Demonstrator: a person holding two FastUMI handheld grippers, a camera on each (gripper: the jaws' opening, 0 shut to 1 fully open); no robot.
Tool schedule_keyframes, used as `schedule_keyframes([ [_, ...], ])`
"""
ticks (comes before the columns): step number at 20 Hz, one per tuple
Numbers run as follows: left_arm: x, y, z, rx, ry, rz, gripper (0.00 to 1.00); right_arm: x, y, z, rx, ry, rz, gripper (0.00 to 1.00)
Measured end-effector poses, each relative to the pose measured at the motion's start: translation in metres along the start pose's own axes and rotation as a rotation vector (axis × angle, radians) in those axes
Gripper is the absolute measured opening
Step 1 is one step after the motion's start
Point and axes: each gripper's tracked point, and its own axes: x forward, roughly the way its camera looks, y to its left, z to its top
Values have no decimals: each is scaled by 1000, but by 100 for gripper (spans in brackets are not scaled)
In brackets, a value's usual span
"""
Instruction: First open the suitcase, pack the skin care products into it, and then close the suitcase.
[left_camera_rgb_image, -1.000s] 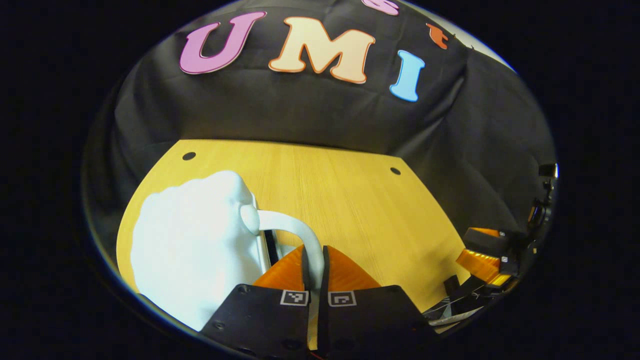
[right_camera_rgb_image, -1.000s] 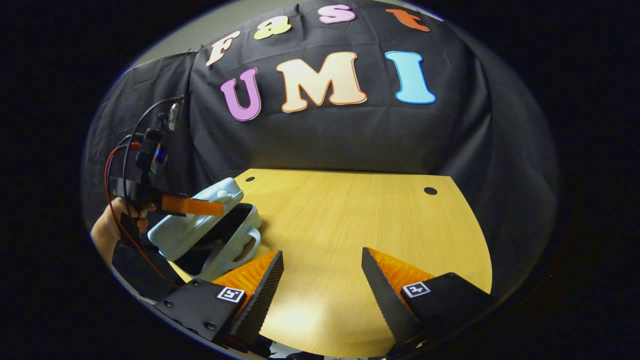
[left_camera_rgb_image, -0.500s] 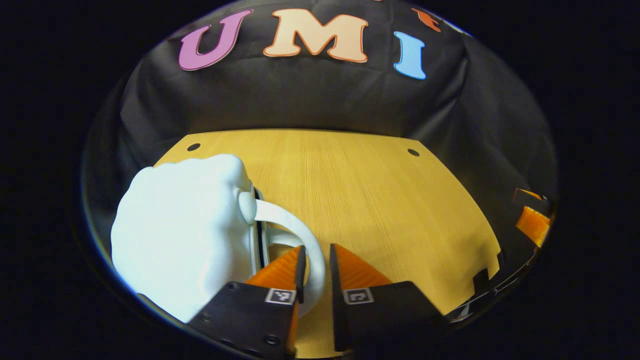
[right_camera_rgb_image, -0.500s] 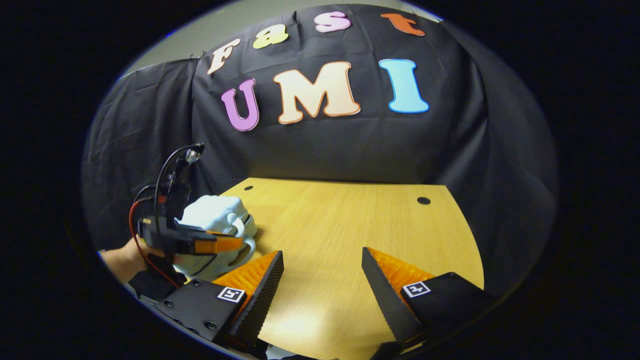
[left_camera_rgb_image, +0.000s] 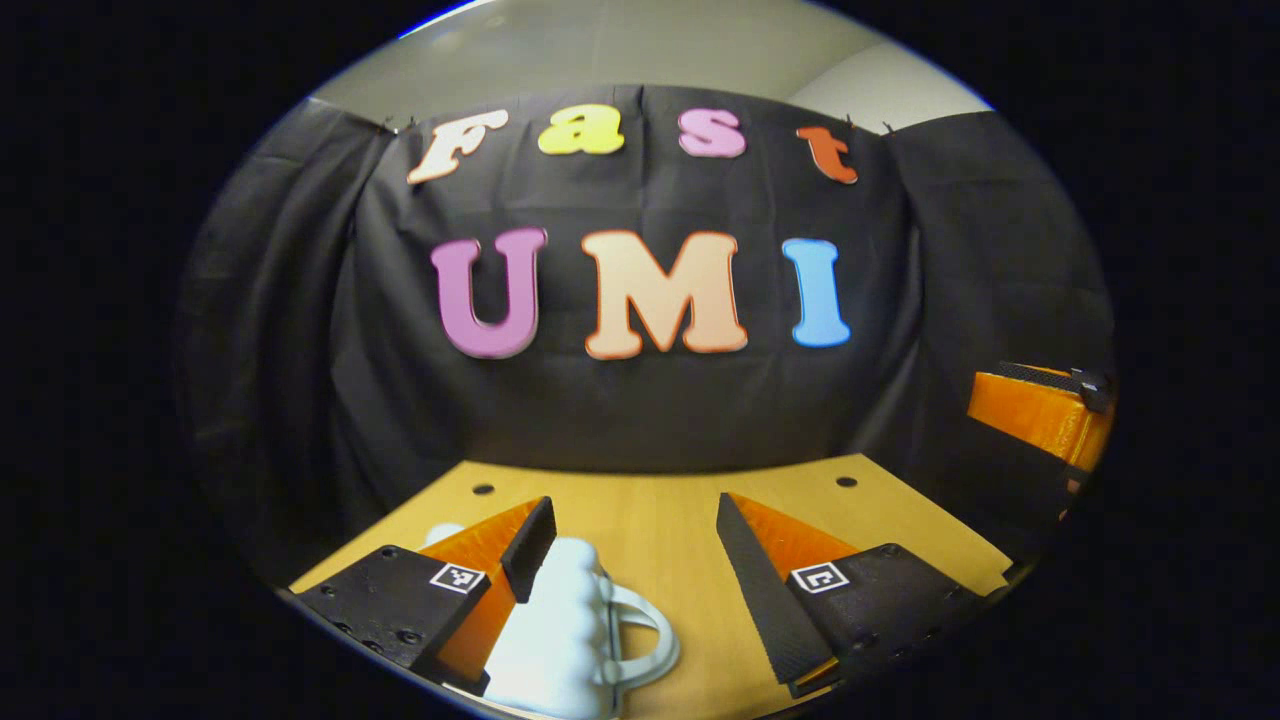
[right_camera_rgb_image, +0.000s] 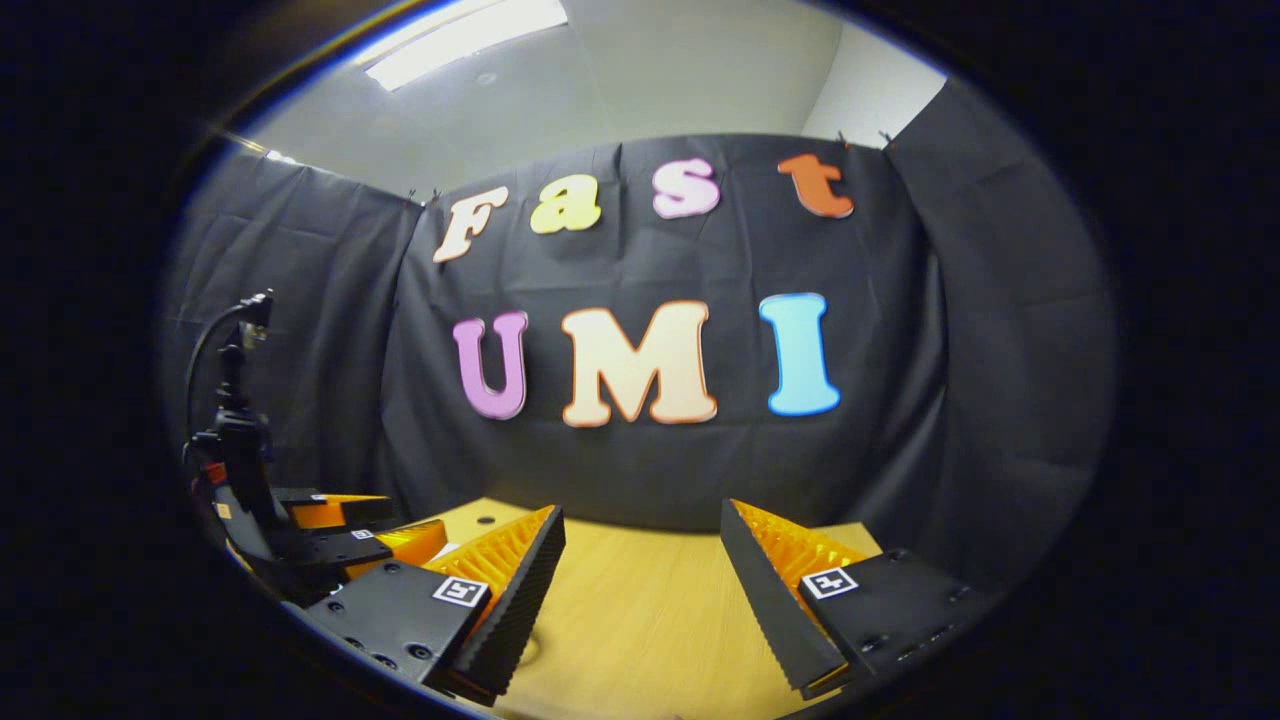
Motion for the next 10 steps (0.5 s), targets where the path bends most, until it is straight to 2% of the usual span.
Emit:
schedule_keyframes([
  [2,-9,9,41,25,-79,1,95,-1,9,30,-11,-79,-28,98],
  [6,-19,13,65,-37,-112,-47,95,-4,32,63,-50,-151,-51,95],
  [10,-17,21,76,-36,-136,-68,95,-13,48,84,-71,-205,-65,97],
])
